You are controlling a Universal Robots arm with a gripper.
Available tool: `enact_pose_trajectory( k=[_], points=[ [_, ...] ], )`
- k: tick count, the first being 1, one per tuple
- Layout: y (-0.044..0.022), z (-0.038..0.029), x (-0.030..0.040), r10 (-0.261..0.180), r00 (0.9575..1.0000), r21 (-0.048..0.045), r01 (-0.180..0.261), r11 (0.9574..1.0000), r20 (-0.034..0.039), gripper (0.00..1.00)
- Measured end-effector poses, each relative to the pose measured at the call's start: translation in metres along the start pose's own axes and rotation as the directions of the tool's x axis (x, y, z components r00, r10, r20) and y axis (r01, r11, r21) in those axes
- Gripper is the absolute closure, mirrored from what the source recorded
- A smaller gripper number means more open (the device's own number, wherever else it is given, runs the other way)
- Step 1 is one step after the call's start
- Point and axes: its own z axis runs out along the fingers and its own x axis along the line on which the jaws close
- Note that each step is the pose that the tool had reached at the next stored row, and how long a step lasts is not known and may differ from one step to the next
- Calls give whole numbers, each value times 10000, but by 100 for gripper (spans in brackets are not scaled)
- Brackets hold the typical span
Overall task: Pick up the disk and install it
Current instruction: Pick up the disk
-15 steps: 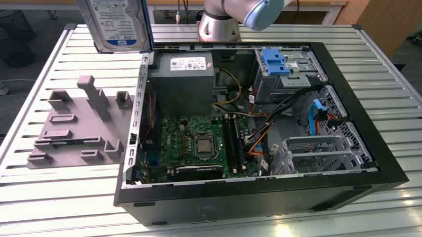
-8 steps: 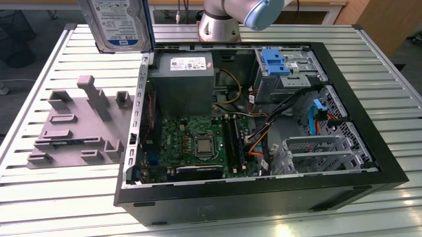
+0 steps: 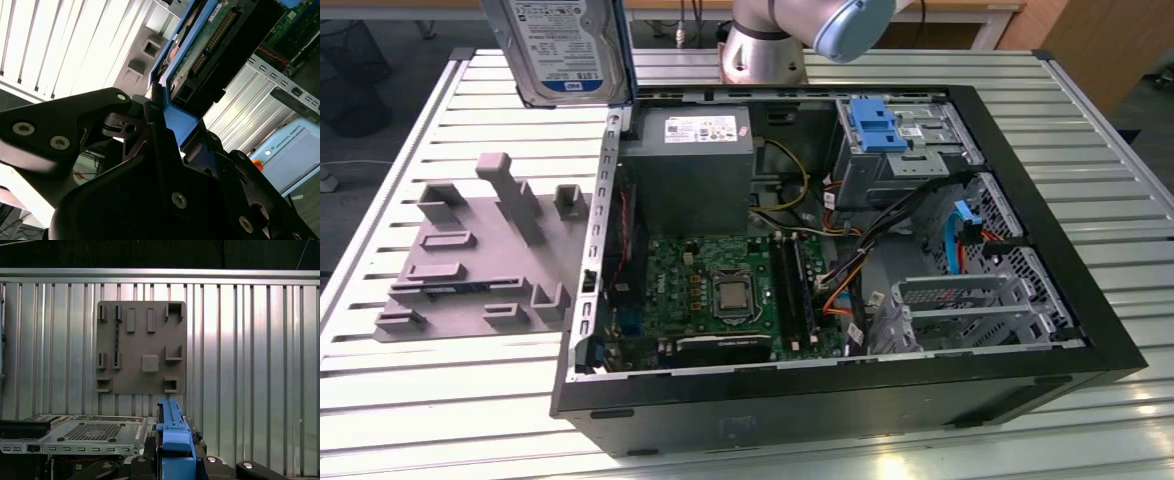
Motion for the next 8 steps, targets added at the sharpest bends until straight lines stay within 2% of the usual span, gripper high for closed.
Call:
enact_pose_trajectory(
  k=[8],
  points=[
    [-19, 0, 0, 0, 10000, 0, 0, 10000, 1, 64]
  ],
)
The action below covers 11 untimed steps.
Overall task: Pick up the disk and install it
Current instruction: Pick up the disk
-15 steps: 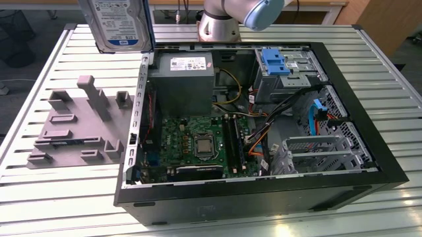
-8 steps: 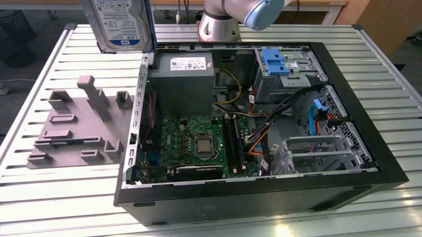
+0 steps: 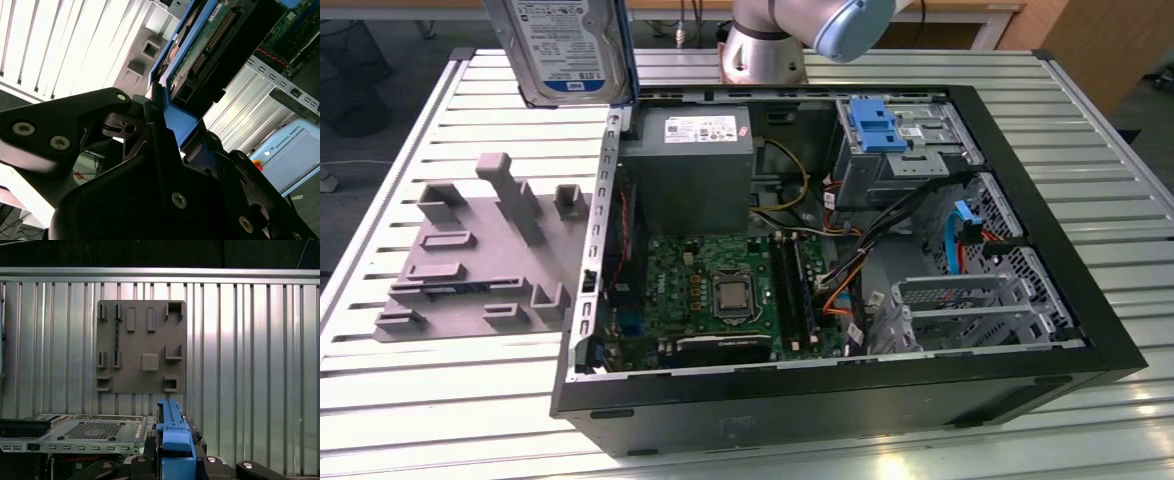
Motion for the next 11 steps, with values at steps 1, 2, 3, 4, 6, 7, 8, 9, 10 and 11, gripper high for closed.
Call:
enact_pose_trajectory(
  k=[1, 2, 3, 4, 6, 7, 8, 9, 10, 11],
  points=[
    [-3, 0, 0, 0, 10000, 0, 0, 10000, 0, 64],
    [-5, 0, 0, -1, 10000, 1, 1, 10000, 0, 64],
    [-8, 0, 0, 0, 10000, 0, 0, 10000, 0, 64],
    [-10, 0, 0, -1, 10000, 0, 1, 10000, 0, 64],
    [-15, 0, 0, 0, 10000, 0, 0, 10000, 0, 64],
    [-19, 0, 0, -1, 10000, 1, 1, 10000, 0, 64],
    [-21, 0, 0, 0, 10000, 0, 0, 10000, 0, 64],
    [-24, 0, 0, 0, 10000, 0, 0, 10000, 0, 64],
    [-26, 0, 0, 0, 10000, 0, 0, 10000, 0, 64],
    [-29, 0, 0, 0, 10000, 1, 0, 10000, 0, 64]
  ],
)
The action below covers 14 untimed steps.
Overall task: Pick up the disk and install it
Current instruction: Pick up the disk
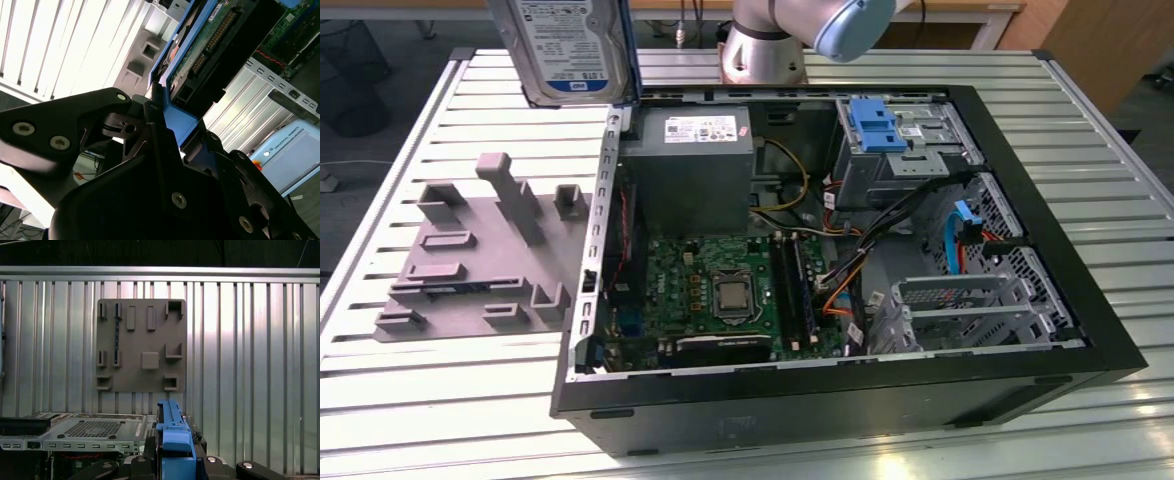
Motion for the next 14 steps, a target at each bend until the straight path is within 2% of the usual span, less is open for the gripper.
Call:
enact_pose_trajectory(
  k=[8, 14],
  points=[
    [-32, -1, 0, 0, 10000, 0, 0, 10000, -1, 64],
    [-82, -1, -1, 0, 10000, -1, 0, 10000, -1, 64]
  ],
)
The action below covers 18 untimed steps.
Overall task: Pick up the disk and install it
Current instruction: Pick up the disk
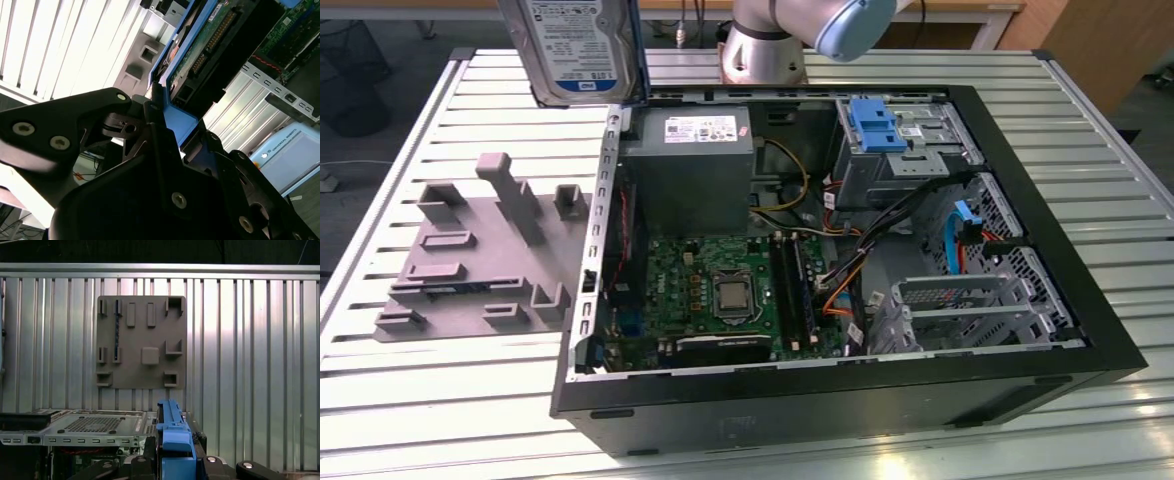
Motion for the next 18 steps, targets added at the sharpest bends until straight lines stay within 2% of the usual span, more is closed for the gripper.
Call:
enact_pose_trajectory(
  k=[18],
  points=[
    [-122, -1, -1, -1, 10000, 1, 1, 10000, 1, 64]
  ],
)
